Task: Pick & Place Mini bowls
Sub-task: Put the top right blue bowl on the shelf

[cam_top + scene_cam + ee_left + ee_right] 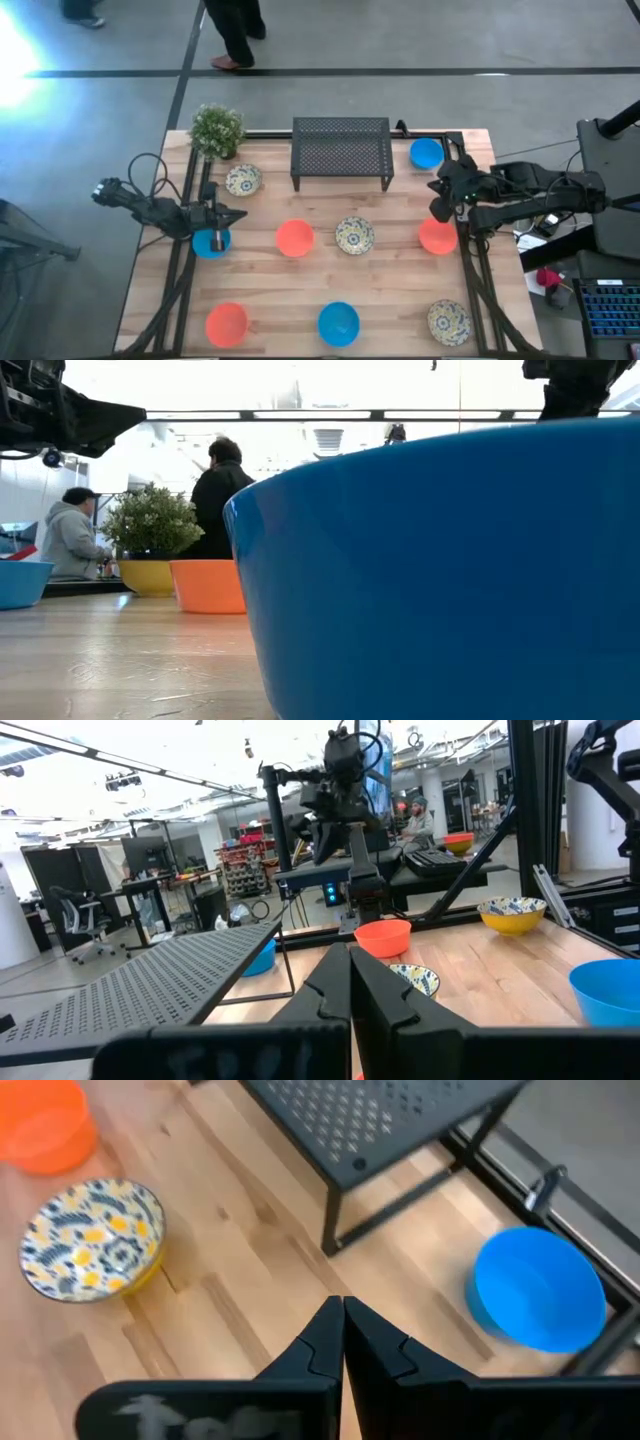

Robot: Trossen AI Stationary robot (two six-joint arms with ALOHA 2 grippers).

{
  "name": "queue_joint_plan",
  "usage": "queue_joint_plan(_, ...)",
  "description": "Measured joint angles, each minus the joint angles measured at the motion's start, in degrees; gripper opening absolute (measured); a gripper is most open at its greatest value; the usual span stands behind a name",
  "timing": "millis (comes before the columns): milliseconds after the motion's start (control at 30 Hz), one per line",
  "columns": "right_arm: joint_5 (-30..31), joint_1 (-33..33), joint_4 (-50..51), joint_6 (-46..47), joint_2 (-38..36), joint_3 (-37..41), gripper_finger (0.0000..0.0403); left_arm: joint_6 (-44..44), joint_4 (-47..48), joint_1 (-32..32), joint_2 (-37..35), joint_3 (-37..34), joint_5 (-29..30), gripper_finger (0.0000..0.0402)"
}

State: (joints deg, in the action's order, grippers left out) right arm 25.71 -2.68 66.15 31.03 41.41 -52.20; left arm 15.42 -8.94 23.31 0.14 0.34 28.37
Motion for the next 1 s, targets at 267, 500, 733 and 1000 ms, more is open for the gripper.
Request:
queue_joint_plan(267,-0.08,-0.03,0.98,1.89,1.65,0.35,0.0008,-0.02,0.0,0.01,-0.01,0.0,0.0,0.0)
queue_joint_plan(500,-0.17,-0.04,0.96,2.01,1.88,0.47,0.0008,-0.02,0.02,0.01,0.0,0.0,-0.01,0.0)
queue_joint_plan(733,-0.44,-0.04,0.94,2.01,1.85,0.56,0.0008,-0.02,0.01,0.01,0.0,0.0,-0.01,0.0)
queue_joint_plan(1000,-2.01,-0.04,0.94,1.95,1.85,0.8,0.001,-0.09,-0.26,0.01,0.0,0.01,0.01,0.0)
